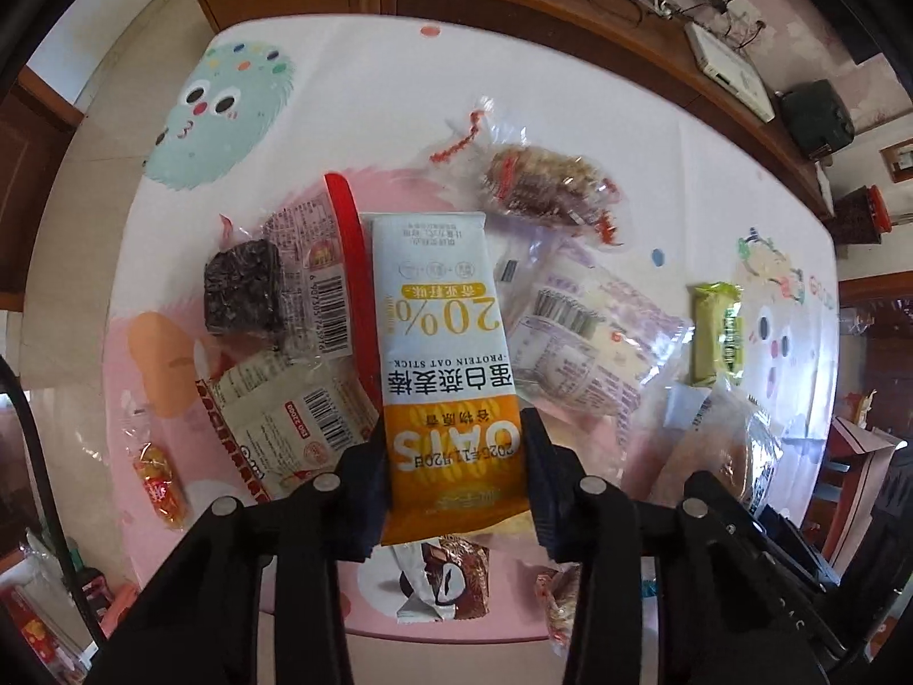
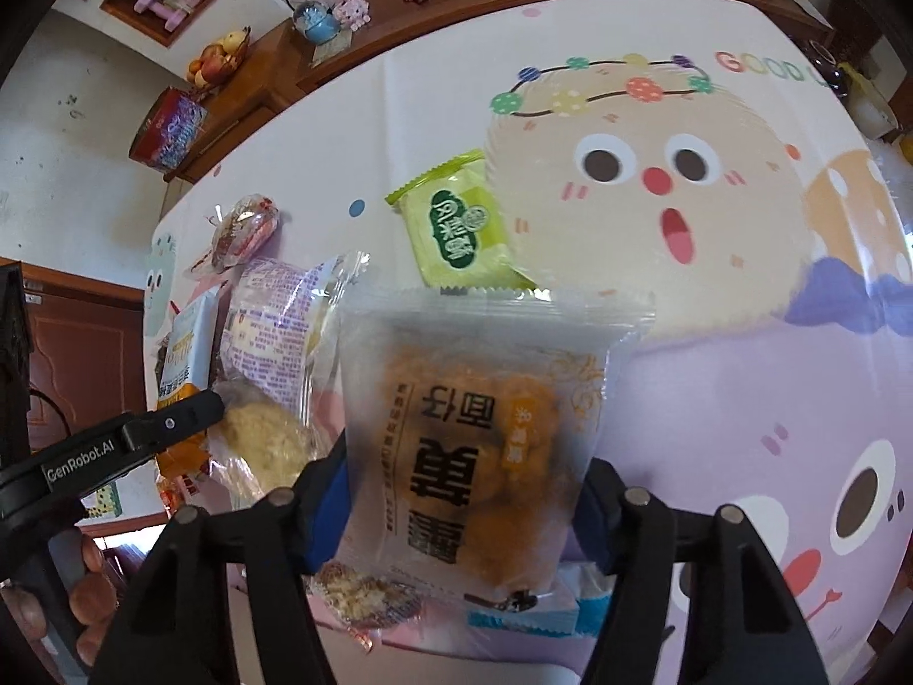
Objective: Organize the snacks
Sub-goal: 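Grasp the orange OATS bar with the left tool while the right grasps the orange-cookie bag, then carry both snacks over the white tray and open both tools to release them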
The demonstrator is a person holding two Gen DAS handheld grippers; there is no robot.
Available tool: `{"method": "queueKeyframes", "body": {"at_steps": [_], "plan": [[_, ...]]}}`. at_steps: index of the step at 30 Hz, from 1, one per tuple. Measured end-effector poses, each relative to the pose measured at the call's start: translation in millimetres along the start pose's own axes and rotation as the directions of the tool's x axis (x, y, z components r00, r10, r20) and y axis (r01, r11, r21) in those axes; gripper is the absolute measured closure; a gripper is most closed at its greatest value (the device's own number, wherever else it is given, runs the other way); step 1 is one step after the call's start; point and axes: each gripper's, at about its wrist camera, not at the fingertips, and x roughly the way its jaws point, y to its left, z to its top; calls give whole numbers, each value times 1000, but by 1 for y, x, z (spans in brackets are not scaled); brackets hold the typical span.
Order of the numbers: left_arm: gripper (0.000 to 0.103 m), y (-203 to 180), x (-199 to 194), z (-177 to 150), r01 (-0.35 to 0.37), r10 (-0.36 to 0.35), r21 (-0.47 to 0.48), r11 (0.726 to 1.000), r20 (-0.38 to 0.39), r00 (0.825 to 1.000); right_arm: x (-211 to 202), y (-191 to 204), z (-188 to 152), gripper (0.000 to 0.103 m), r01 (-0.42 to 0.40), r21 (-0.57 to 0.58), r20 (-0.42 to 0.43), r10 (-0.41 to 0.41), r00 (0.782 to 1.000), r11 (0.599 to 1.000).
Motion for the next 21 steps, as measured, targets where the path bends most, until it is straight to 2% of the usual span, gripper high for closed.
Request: {"method": "queueKeyframes", "body": {"at_steps": [4, 9, 15, 21], "plan": [[64, -6, -23, -9, 10, -12, 26, 1000, 64, 998, -15, -8, -7, 41, -19, 25, 46, 18, 999, 1000], [64, -13, -66, -30, 25, -39, 84, 996, 168, 985, -55, -18, -25, 41, -29, 49, 169, 21, 985, 998], [64, -18, -134, -87, 7, -71, 219, 976, 283, 957, -114, -13, -64, 41, -57, 45, 304, 41, 952, 997], [64, -16, -190, -147, -19, -107, 322, 947, 367, 924, -169, 2, -119, 41, -29, -1, 413, 27, 910, 1000]]}}
